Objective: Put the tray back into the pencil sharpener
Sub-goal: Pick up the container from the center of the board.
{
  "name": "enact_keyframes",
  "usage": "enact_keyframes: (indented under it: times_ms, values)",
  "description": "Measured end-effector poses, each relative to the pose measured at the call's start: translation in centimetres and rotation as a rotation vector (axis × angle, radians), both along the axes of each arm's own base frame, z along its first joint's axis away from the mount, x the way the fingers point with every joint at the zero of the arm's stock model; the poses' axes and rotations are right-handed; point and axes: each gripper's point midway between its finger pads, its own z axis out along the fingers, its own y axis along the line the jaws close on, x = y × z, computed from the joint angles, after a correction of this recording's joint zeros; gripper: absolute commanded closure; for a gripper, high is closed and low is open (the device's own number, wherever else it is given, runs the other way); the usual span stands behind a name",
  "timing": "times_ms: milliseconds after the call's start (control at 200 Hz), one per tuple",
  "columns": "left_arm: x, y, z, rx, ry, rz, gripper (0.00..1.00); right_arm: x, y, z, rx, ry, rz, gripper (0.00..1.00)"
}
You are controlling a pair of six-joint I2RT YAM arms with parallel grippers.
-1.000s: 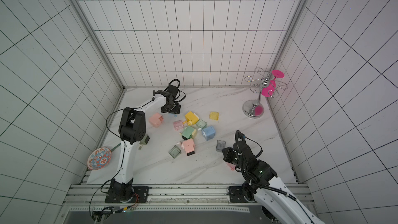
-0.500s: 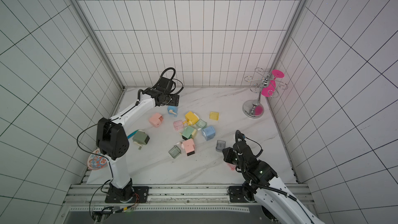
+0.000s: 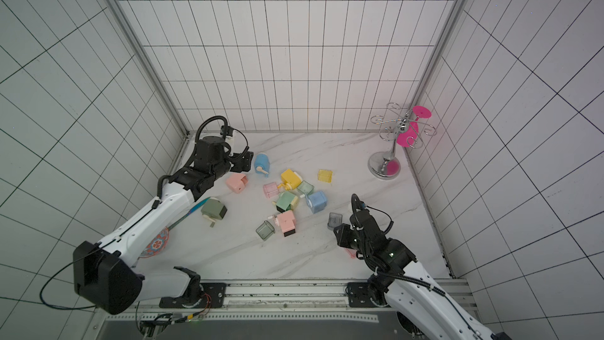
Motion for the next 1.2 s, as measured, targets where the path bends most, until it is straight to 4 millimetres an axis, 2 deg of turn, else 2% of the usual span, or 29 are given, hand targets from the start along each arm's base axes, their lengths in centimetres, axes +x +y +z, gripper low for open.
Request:
enact_keyframes:
  times_ms: [90, 390, 575, 715, 855, 1024, 1129, 1199]
  values:
    - [-0.2, 1.2, 0.1, -0.017, -0.014, 0.017, 0.03, 0.0, 1.1, -0.3, -0.03, 0.022, 0.052, 0.66]
    - [-2.7, 4.0, -1.1, -0.137, -0.045, 0.085, 0.03, -0.9, 7.1, 0.0, -0.144, 0.02, 0.29, 0.54]
    - [-4.1, 2.6, -1.8, -0.238, -0.031, 0.021, 0.08, -1.0, 9.6, -0.2, -0.206, 0.005, 0.369, 0.52]
    - [-5.0, 1.9, -4.1, -0.287, 0.047, 0.005, 0.11, -1.2, 12.0, 0.3, -0.245, -0.018, 0.452, 0.51]
    - [-5.9, 2.4, -6.7, -0.315, 0.126, 0.057, 0.12, -0.9, 14.8, 1.1, -0.285, -0.059, 0.548, 0.55]
    - [-7.1, 4.9, -8.6, -0.358, 0.158, 0.183, 0.15, 0.4, 18.6, 2.0, -0.32, -0.095, 0.626, 0.6]
    - [-7.7, 7.1, -9.2, -0.413, 0.148, 0.274, 0.15, 1.2, 20.7, 1.7, -0.345, -0.094, 0.662, 0.62]
    - [-8.1, 7.8, -9.8, -0.435, 0.152, 0.307, 0.15, 1.8, 21.8, 1.2, -0.37, -0.082, 0.682, 0.64]
